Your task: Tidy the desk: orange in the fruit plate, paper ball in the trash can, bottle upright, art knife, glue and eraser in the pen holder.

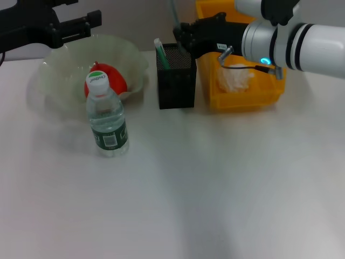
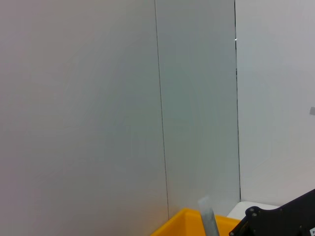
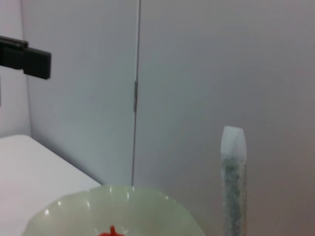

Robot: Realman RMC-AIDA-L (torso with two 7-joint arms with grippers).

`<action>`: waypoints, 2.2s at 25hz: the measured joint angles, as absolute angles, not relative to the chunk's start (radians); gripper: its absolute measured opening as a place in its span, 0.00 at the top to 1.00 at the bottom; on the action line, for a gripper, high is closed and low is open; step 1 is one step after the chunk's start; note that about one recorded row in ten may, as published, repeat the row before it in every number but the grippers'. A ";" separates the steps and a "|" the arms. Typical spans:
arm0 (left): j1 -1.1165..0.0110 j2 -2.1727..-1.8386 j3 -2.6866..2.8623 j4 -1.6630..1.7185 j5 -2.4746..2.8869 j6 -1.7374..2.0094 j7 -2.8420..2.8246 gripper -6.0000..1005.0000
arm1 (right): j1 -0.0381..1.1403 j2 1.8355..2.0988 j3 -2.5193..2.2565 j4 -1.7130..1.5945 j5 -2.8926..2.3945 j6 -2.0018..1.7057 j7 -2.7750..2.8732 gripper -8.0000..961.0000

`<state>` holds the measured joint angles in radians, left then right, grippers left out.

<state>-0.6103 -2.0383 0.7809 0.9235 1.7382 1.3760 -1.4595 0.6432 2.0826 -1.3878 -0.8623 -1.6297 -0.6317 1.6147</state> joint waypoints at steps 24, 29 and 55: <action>-0.613 -2.041 0.782 0.923 1.738 1.384 -1.455 0.27 | 0.718 2.081 -1.387 -0.682 -1.539 -0.591 1.473 0.86; -0.611 -2.042 0.782 0.923 1.738 1.384 -1.455 0.27 | 0.724 2.082 -1.386 -0.676 -1.539 -0.588 1.469 0.85; -0.559 -2.021 0.768 0.999 1.669 1.485 -1.550 0.27 | 0.416 2.065 -0.922 -1.100 -1.535 -1.421 1.575 0.53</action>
<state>-0.5594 -2.0212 0.7684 0.9995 1.6687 1.4853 -1.5503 0.4157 2.0654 -0.9223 -1.1003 -1.5351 -1.4214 1.5746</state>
